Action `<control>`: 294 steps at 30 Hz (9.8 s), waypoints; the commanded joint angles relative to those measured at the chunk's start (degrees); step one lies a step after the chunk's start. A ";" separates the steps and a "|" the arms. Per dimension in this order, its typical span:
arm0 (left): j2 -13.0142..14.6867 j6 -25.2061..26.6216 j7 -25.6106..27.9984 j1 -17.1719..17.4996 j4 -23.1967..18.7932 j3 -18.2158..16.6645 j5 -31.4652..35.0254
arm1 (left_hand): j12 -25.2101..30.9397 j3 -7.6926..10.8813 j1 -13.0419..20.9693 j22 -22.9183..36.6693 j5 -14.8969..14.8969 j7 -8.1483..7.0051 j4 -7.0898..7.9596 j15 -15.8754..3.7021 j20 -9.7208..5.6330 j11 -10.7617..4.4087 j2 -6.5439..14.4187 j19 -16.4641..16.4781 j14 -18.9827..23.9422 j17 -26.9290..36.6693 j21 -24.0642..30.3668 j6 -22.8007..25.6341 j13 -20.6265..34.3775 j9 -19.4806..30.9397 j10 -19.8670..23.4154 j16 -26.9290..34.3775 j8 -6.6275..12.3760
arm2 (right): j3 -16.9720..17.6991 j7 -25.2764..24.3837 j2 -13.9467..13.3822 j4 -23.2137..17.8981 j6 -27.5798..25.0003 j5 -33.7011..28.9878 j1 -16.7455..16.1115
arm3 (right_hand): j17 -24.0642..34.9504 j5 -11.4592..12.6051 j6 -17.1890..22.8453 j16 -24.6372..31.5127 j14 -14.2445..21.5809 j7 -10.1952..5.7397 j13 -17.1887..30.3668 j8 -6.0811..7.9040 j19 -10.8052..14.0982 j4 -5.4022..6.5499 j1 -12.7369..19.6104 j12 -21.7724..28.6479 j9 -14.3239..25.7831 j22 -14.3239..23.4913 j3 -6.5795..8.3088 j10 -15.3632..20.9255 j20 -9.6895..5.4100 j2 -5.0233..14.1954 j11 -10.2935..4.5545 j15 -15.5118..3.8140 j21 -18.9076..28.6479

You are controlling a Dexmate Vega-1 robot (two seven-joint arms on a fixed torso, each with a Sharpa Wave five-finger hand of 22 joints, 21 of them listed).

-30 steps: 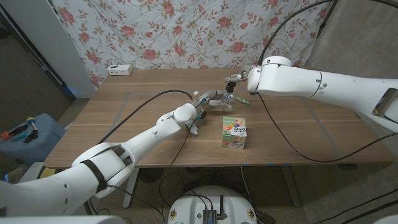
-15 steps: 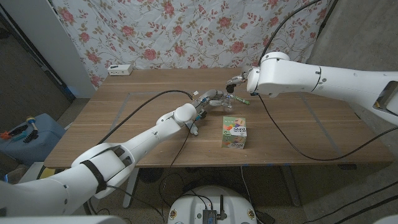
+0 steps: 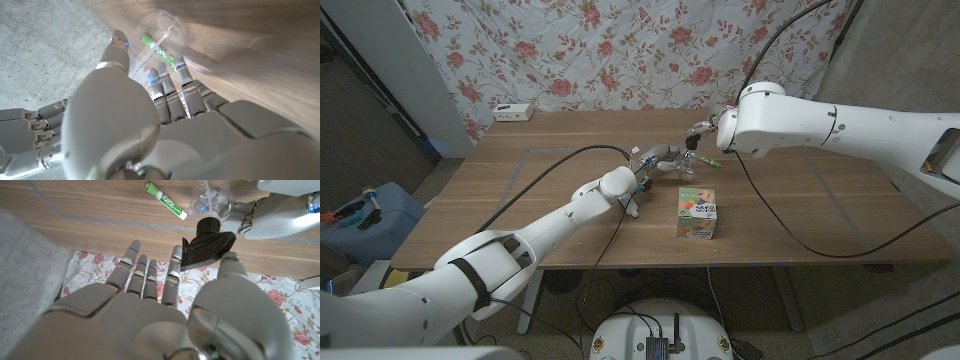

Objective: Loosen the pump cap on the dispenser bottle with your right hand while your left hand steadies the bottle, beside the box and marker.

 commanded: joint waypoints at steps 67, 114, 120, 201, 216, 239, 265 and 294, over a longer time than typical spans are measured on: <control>-0.08 -0.46 -0.54 0.08 0.57 -0.23 -0.44 | -0.04 3.93 -4.24 0.16 0.09 -1.00 3.53 -5.25 -4.27 -2.66 7.71 0.11 1.45 0.10 0.09 3.96 11.65 0.35 3.57 0.40 0.12 | 20.19 27.56 -1.14 -3.27 7.21 -32.19 -21.00 | 0.17 -4.00 2.28 -0.03 0.24 -7.73 0.23 0.44 -0.39 -5.31 20.62 -0.08 0.38 0.17 9.07 0.38 -1.08 5.54 -3.61 -3.39 -0.25; -0.90 -1.33 -0.35 -0.30 1.96 0.07 -0.49 | -0.13 3.94 -4.52 0.16 0.01 -1.18 3.46 -5.27 -4.12 -2.77 7.65 0.18 1.29 -0.05 0.10 4.25 11.93 0.36 3.79 0.19 -0.01 | 28.18 28.67 -1.05 -3.13 13.05 -36.75 -29.28 | 1.08 -4.50 7.47 1.55 2.17 -13.72 0.28 1.06 0.48 -4.96 26.23 -0.09 0.04 0.31 9.49 2.63 -3.13 5.80 -9.24 -6.93 0.04; -0.83 -1.60 -0.26 -0.44 2.17 -0.01 -0.44 | -0.17 3.94 -4.52 0.16 0.01 -1.10 3.44 -5.23 -4.06 -2.67 7.63 0.17 1.19 -0.08 0.10 4.14 11.96 0.36 3.75 0.13 -0.08 | 27.73 29.29 -0.85 -2.84 12.99 -37.15 -28.73 | 1.13 -4.53 5.56 1.44 1.71 -13.81 0.30 -0.01 0.19 -4.99 26.76 -0.35 -0.11 0.31 9.39 2.00 -3.04 5.64 -9.38 -6.91 -0.06; -1.47 -2.47 -1.57 -2.19 4.68 0.16 -0.58 | -0.40 4.00 -4.54 0.16 -0.01 -1.17 3.31 -5.21 -4.03 -2.91 7.52 0.22 1.16 -0.26 0.09 4.47 12.30 0.42 4.03 -0.04 -0.28 | 23.99 68.95 -8.08 0.16 39.24 -72.54 -24.14 | -0.04 -1.00 -18.55 -0.23 -1.77 -13.33 0.62 -1.75 -2.91 -3.40 18.02 1.03 -0.95 0.16 0.82 5.95 -1.89 -4.19 -19.13 -11.20 -0.29; -1.61 -2.08 -1.46 -2.38 4.36 0.41 -0.31 | -0.50 3.98 -4.57 0.17 -0.03 -1.18 3.32 -5.28 -4.04 -2.81 7.49 0.23 1.15 -0.25 0.09 4.50 12.37 0.43 3.93 -0.04 -0.33 | 27.40 74.72 -4.58 4.33 44.85 -79.05 -25.79 | 0.03 -1.37 -14.79 0.13 0.07 -13.54 1.20 -0.30 -3.11 -3.64 18.65 2.19 -0.68 0.15 1.74 9.82 -2.14 -4.46 -18.59 -12.31 -0.38; -1.23 -1.57 -1.21 -1.81 3.01 0.52 -0.05 | -0.58 3.97 -4.63 0.17 -0.07 -1.19 3.33 -5.17 -4.04 -2.74 7.45 0.20 1.27 -0.26 0.08 4.46 12.42 0.44 4.02 -0.02 -0.43 | 30.62 78.70 -1.27 7.27 49.45 -85.20 -28.18 | -0.01 -1.63 -8.73 0.62 3.83 -13.64 1.99 1.49 -2.35 -3.52 18.36 3.94 -0.54 0.15 2.42 15.53 -2.89 -5.34 -19.30 -14.89 -0.22; -1.14 -1.80 -1.32 -1.94 3.07 0.52 0.12 | -0.64 3.95 -4.77 0.17 -0.06 -1.10 3.42 -5.21 -3.99 -2.83 7.55 0.18 1.17 -0.21 0.08 4.51 12.52 0.45 4.03 -0.05 -0.51 | 31.93 78.71 1.10 8.91 50.48 -87.13 -29.66 | -0.09 -1.34 -2.81 0.70 7.48 -13.70 1.86 2.93 -1.25 -3.14 17.77 5.10 -0.53 0.14 3.53 22.25 -3.34 -5.26 -19.48 -16.91 -0.19; -1.20 -1.42 -1.20 -1.81 2.58 0.58 0.26 | -0.70 3.96 -4.84 0.15 -0.05 -1.22 3.40 -5.32 -3.92 -2.83 7.50 0.16 1.10 -0.26 0.07 4.66 12.59 0.47 4.17 -0.14 -0.56 | 32.23 78.08 1.76 10.11 51.22 -87.09 -29.75 | -0.23 -1.14 4.20 0.39 11.44 -13.77 1.16 3.97 -0.57 -2.97 17.15 4.88 -0.76 0.13 5.64 29.57 -3.82 -4.40 -19.59 -17.61 -0.30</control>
